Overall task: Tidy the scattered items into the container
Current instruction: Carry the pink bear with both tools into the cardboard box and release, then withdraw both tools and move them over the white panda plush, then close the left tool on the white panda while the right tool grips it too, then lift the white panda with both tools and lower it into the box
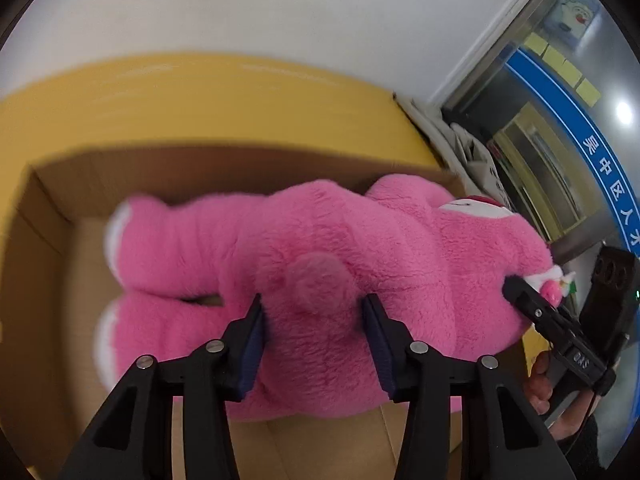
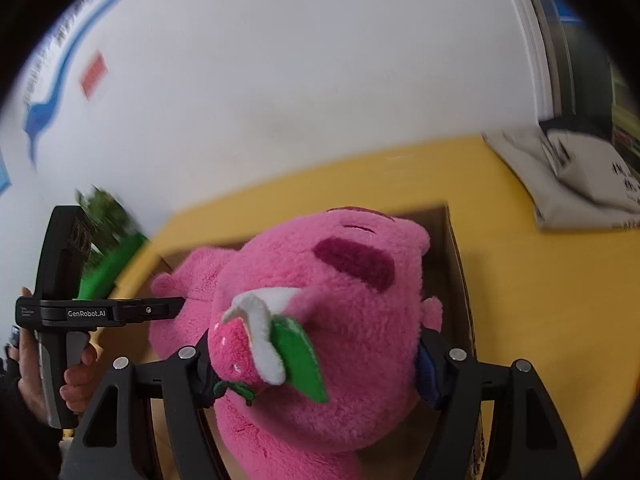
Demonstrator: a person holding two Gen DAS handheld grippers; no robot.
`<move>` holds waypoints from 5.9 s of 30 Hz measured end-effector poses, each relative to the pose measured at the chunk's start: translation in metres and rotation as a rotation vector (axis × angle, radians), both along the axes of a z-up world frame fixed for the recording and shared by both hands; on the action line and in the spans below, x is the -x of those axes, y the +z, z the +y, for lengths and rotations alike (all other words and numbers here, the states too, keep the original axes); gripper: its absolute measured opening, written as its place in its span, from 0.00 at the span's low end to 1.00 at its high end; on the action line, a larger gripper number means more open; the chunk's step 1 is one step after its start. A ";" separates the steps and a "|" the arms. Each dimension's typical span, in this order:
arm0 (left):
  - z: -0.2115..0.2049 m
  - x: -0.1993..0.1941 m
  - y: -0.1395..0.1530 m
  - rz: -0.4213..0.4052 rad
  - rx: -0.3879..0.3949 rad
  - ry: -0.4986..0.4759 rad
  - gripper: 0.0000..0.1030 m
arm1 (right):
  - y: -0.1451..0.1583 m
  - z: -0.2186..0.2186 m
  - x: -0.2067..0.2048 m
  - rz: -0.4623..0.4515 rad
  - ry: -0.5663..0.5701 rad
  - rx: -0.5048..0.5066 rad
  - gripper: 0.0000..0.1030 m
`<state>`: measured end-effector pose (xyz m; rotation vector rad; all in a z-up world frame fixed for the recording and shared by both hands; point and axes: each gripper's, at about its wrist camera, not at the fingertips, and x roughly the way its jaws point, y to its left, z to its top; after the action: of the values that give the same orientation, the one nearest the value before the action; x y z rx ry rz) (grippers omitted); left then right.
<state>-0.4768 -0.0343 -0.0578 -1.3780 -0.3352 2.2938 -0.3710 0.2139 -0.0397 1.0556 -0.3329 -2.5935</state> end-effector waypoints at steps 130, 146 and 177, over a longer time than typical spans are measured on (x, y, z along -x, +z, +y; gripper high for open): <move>-0.049 -0.412 0.084 0.304 0.191 0.284 1.00 | 0.078 -0.075 -0.373 0.182 0.107 -0.310 1.00; -0.136 -0.337 0.007 0.093 0.061 0.246 1.00 | 0.004 -0.213 -0.379 0.131 0.508 -0.137 0.99; -0.079 -0.231 0.184 0.440 0.099 -0.057 0.73 | 0.102 -0.201 -0.291 0.232 0.249 0.015 0.61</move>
<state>-0.2460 -0.1138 0.1263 -0.8729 -0.0418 2.5079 -0.0797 0.0130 0.0626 0.7289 -0.1538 -2.4498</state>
